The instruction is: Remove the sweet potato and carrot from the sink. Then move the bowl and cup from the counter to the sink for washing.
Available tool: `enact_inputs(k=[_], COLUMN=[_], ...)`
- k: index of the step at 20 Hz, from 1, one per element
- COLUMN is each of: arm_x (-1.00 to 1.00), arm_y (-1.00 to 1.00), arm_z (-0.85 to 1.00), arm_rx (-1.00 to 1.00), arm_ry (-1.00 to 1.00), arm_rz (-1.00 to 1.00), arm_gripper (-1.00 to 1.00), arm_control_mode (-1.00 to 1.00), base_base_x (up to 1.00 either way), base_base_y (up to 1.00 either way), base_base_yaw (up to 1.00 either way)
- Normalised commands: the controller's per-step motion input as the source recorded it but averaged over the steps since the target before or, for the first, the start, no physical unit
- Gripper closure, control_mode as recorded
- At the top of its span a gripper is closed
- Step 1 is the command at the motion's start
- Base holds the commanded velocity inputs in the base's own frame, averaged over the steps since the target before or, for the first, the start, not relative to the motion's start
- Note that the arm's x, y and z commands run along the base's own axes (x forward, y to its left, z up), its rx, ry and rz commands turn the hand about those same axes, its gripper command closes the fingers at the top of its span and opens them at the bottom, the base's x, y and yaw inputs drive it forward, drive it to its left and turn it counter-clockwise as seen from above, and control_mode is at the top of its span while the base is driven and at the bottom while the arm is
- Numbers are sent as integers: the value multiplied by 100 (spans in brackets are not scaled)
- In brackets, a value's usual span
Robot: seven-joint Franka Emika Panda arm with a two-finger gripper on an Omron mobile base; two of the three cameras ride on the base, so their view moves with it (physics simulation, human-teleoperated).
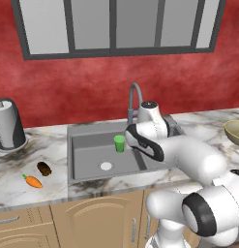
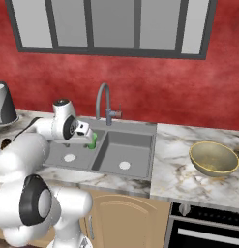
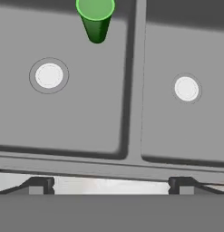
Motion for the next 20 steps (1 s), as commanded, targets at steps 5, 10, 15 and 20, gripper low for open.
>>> enact_inputs(k=[5,10,15,20], arm_x=[-29,-21,-10,-2], arm_y=[-38,-39,-42,-40], arm_z=[14,11,8,8], arm_rx=[0,0,0,0], arm_ry=[-4,-4,-1,0], arm_rz=[0,0,0,0], arm_gripper=[-100,-100,-100,-100], arm_control_mode=[-100,-100,-100,-100], base_base_x=[0,0,0,0], base_base_y=[0,0,0,0], base_base_yaw=[0,0,0,0])
